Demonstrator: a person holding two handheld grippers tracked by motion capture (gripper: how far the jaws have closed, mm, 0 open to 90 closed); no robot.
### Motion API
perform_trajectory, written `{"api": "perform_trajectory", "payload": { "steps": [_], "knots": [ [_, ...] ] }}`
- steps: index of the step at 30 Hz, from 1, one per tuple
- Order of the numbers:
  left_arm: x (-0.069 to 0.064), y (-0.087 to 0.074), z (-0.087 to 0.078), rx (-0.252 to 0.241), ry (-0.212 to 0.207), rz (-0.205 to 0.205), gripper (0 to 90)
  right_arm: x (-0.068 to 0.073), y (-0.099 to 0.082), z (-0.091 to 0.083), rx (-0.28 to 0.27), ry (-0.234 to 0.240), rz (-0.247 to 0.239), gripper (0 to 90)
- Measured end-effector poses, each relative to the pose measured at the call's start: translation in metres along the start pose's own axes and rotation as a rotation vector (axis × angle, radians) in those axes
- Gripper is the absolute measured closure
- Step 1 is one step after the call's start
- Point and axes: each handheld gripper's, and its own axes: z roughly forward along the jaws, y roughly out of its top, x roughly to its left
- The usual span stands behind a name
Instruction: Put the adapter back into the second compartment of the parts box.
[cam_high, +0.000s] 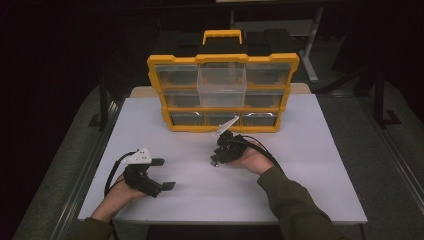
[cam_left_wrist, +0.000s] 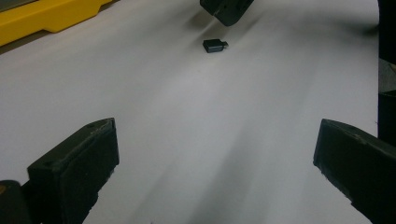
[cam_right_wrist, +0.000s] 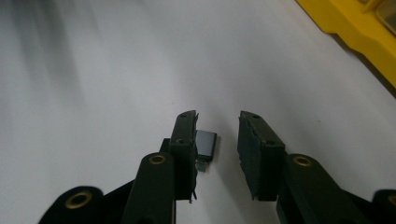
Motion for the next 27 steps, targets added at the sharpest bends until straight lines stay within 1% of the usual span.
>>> {"api": "perform_trajectory", "payload": {
  "steps": [4, 7, 10, 22, 25, 27],
  "knots": [
    [0.000, 0.000, 0.000, 0.000, -0.001, -0.001, 0.0, 0.000, 0.001, 0.005, 0.012, -0.003, 0.002, 67.6],
    [0.000, 0.000, 0.000, 0.000, 0.000, 0.000, 0.0, 0.002, 0.001, 0.009, 0.028, 0.000, 0.012, 67.6],
    [0.000, 0.000, 0.000, 0.000, -0.002, 0.000, 0.0, 0.003, 0.002, 0.014, 0.037, -0.001, 0.004, 67.9],
    [-0.001, 0.000, 0.000, 0.001, -0.003, 0.001, 0.0, 0.005, 0.000, 0.023, 0.064, 0.001, 0.000, 70.1],
    [-0.001, 0.000, 0.000, 0.001, -0.004, 0.001, 0.0, 0.006, -0.001, 0.025, 0.077, -0.006, -0.008, 71.4],
    [-0.001, 0.000, 0.000, 0.000, -0.003, 0.002, 0.0, 0.007, -0.001, 0.026, 0.076, -0.010, -0.006, 72.4]
  ]
}}
